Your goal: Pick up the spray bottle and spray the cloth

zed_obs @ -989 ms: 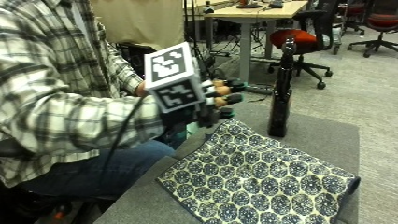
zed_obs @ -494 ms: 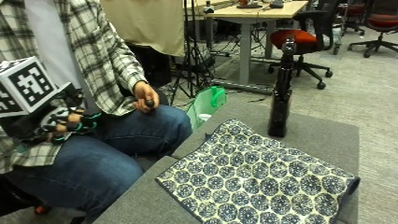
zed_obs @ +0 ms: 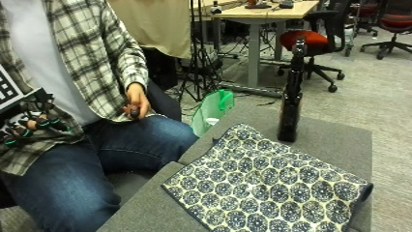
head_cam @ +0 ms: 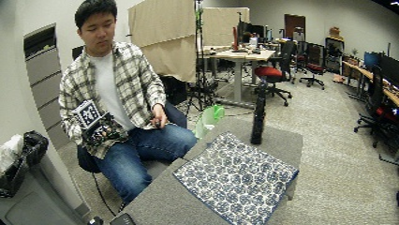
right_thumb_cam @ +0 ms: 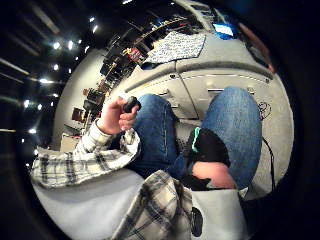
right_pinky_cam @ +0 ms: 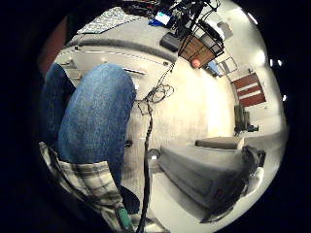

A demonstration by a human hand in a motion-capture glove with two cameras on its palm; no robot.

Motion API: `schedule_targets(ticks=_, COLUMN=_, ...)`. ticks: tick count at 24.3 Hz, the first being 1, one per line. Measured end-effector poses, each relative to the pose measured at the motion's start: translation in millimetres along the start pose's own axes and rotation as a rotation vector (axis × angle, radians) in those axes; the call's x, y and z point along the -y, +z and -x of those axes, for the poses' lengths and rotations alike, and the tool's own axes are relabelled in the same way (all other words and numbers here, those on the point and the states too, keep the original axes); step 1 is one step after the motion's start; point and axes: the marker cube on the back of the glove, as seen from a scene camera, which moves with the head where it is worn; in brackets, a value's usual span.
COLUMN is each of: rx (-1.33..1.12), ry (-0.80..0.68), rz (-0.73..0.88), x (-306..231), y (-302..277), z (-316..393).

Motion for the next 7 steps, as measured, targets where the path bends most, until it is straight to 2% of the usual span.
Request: schedule_targets(ticks=7, rx=0.002, ry=0.053, rz=-0.032, x=-17, y=-3, z=1)
